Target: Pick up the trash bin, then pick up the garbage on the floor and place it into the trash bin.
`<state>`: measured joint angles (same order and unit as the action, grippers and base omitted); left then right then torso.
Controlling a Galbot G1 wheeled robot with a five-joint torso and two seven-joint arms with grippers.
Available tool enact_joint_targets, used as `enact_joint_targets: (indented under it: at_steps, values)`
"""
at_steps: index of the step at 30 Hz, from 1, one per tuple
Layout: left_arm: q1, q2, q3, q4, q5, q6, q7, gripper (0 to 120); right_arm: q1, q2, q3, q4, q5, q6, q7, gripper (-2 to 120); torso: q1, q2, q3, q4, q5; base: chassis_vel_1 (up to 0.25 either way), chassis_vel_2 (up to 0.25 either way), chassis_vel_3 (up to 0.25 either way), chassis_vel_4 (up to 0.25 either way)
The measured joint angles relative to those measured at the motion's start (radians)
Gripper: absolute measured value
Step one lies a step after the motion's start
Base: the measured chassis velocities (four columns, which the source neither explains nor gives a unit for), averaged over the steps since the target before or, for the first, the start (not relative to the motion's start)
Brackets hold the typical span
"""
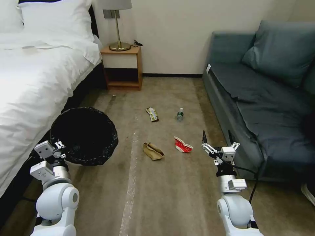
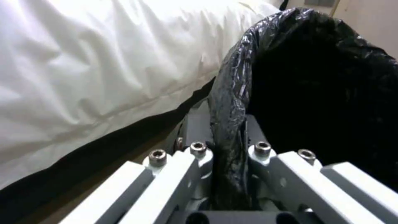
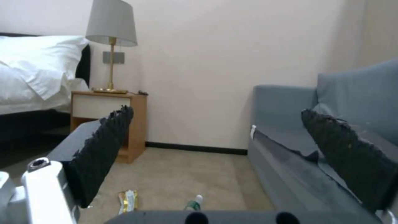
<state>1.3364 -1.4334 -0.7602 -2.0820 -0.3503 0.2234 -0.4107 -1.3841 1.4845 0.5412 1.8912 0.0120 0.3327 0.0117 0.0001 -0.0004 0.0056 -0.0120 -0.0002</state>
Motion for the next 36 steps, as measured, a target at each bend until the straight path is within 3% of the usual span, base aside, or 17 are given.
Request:
enact_joint_targets:
  at_steps: [36]
  values:
    - [-0.014, -0.003, 0.015, 0.005, 0.03, -0.002, -0.001, 4, -0.001, 0.003, 0.013, -0.006, 0.014, 0.003, -0.002, 100, 0.0, 0.0, 0.0, 0.0, 0.0, -0.089, 0.083, 0.089, -0.086]
